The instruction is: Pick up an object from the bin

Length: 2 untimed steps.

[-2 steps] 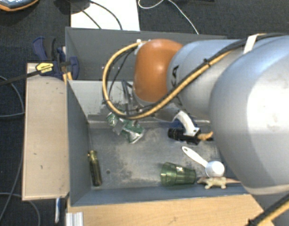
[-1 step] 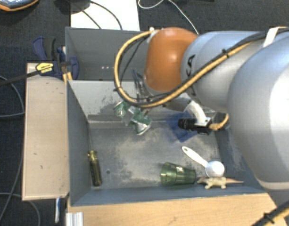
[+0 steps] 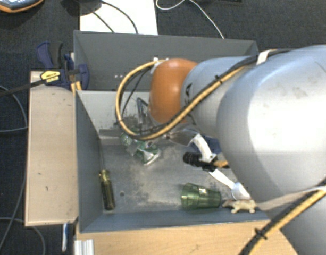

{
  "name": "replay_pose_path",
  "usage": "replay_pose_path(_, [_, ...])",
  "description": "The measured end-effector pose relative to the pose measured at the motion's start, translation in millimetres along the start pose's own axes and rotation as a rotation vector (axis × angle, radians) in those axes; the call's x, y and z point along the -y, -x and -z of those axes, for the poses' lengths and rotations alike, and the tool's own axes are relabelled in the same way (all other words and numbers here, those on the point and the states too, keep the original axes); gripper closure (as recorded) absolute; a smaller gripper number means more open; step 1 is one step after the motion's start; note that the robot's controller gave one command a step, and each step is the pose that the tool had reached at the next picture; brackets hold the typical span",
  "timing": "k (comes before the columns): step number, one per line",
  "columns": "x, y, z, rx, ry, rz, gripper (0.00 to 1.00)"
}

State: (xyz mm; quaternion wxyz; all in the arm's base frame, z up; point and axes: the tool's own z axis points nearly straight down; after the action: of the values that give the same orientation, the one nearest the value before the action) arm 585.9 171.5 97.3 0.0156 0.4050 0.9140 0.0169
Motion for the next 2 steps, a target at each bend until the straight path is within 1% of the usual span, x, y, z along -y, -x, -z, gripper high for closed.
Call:
replay_pose_path(1, [33, 24.5, 3, 0.006, 0.011, 0.174, 1.0])
replay_pose_path(2, [18, 18.4, 87, 0.002, 0.003, 0.055, 1.0])
